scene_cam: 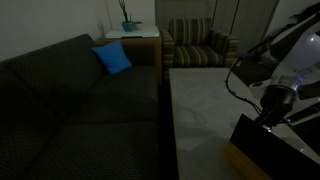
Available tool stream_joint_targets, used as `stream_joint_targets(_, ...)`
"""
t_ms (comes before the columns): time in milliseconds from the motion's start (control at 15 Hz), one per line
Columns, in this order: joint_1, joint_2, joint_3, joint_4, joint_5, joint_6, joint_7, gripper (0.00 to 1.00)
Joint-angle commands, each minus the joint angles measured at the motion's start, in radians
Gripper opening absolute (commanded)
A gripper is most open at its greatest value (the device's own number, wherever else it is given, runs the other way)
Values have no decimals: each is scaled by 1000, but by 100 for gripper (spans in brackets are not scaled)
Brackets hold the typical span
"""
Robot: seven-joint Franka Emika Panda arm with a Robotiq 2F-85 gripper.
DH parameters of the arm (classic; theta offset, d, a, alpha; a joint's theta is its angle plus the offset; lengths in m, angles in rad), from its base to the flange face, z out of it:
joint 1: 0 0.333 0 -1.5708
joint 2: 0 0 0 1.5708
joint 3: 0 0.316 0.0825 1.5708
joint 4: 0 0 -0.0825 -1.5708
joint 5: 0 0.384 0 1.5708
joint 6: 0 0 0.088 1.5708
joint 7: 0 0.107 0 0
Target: Place the lid of the silver container on the table, open the black book, then close the container
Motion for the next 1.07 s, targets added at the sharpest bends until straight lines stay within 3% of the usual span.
stream_joint_targets(0,23,48,-2,75,21,-32,21,0)
stream_joint_targets(667,35,66,1,130,14,-59,53,0)
stream_joint_targets(1000,35,68,2,155,6,-137,43,0)
